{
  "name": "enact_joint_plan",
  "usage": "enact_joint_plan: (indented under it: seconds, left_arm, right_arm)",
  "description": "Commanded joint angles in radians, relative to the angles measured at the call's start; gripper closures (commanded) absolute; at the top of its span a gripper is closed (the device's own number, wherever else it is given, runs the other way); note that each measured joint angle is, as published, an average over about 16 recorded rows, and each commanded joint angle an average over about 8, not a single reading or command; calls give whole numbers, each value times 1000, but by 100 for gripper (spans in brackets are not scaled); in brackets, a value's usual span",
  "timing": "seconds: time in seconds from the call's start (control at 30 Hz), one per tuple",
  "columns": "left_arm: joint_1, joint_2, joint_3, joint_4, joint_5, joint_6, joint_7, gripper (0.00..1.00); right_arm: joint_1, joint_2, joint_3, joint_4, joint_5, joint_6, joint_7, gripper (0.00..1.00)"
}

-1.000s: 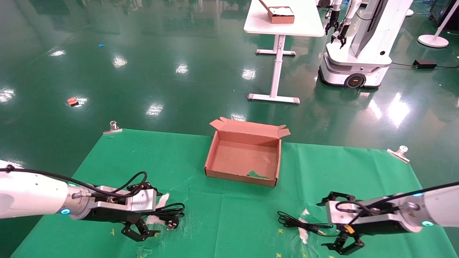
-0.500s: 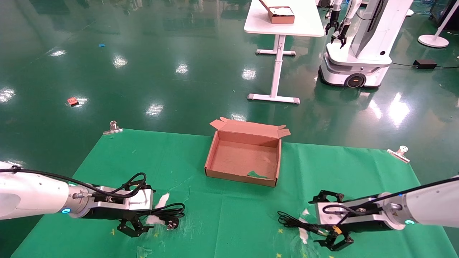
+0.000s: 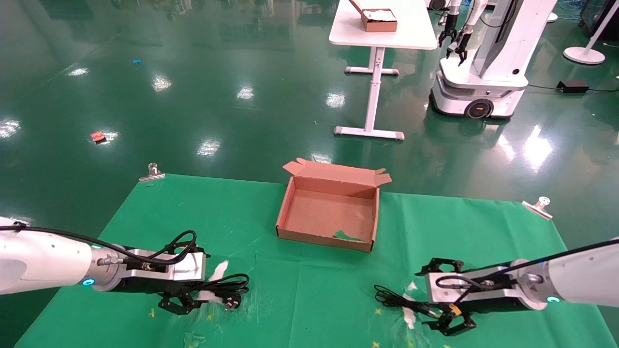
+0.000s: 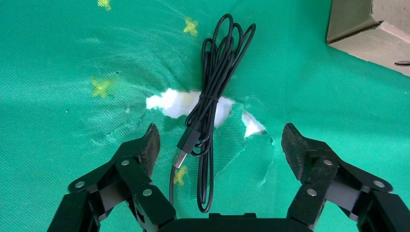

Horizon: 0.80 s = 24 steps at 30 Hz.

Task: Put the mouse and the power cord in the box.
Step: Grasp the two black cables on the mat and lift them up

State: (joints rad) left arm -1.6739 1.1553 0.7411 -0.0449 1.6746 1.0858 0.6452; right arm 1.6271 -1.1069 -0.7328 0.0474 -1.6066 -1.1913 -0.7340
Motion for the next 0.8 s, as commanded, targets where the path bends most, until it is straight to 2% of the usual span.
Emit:
enact_joint_plan:
  seconds: [0.03,0.8]
  left_arm:
    - [1,-1,0,-2,-1,2,-1,100]
    - [3,-3,-2,-7,-3,8,-4,100]
  right_arm:
    - [-1,1,0,2,0,-1,1,100]
    - [-4,4,1,9,2,-4,3,100]
